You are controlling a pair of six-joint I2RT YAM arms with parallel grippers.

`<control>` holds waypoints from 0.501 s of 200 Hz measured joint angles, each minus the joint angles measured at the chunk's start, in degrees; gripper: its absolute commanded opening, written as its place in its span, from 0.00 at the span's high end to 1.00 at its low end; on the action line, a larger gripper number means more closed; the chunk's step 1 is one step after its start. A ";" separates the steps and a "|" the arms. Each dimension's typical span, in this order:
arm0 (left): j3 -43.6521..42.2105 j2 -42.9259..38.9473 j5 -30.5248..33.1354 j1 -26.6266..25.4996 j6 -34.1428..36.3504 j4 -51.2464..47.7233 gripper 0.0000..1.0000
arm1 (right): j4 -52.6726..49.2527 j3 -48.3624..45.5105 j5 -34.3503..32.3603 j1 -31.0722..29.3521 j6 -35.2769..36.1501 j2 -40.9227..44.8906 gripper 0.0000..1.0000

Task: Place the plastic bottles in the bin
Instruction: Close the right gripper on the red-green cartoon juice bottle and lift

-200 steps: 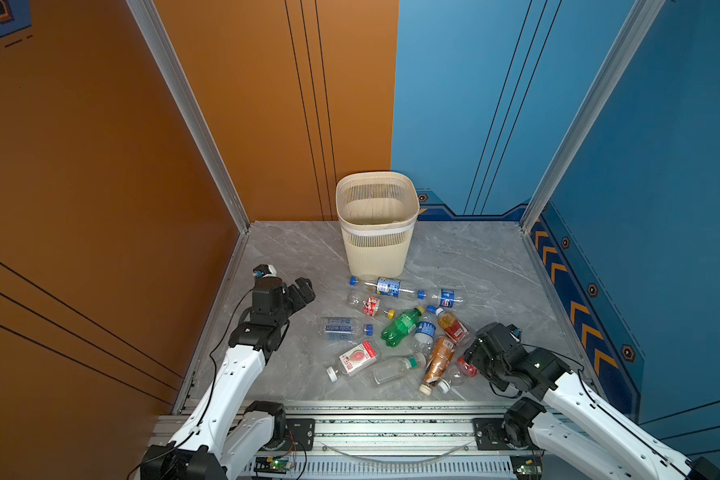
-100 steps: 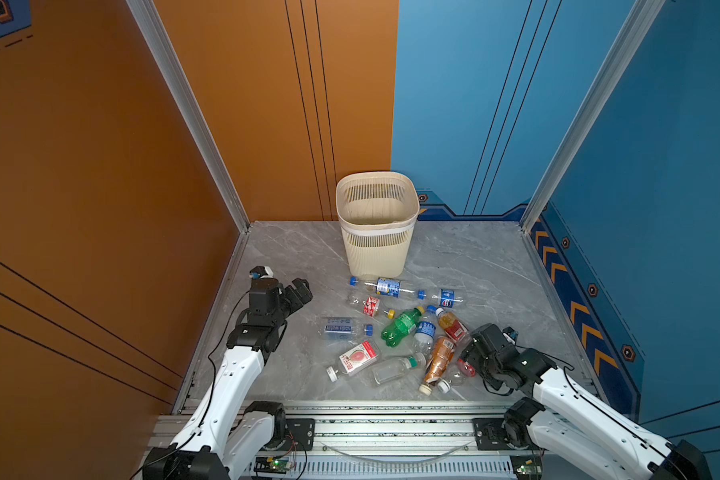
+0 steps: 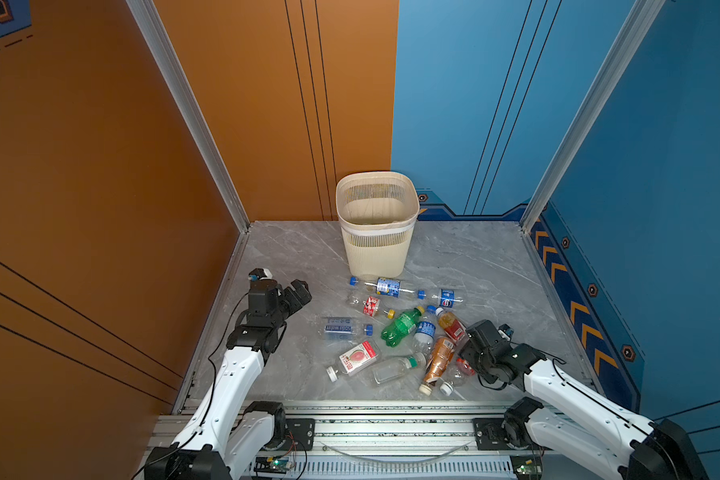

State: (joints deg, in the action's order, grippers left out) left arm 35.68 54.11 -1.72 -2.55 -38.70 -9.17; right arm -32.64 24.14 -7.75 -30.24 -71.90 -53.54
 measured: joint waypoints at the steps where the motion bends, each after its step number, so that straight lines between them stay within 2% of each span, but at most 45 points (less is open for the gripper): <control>1: 0.00 0.00 -0.02 0.02 0.00 0.00 0.02 | 0.07 0.00 0.00 0.00 0.04 -0.04 0.39; 59: -0.07 0.00 -0.17 0.94 -0.24 0.00 0.02 | 0.07 0.57 -0.04 1.81 0.96 -0.59 0.45; 100: -0.87 0.13 -0.52 1.66 -0.50 0.42 0.02 | -4.68 2.38 -0.46 6.16 3.58 4.00 0.45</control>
State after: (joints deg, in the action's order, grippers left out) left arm 34.81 54.24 -2.24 -0.89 -39.20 -8.75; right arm -37.32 26.52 -8.21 -24.08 -68.31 -49.54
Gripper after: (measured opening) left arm 0.976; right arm 0.548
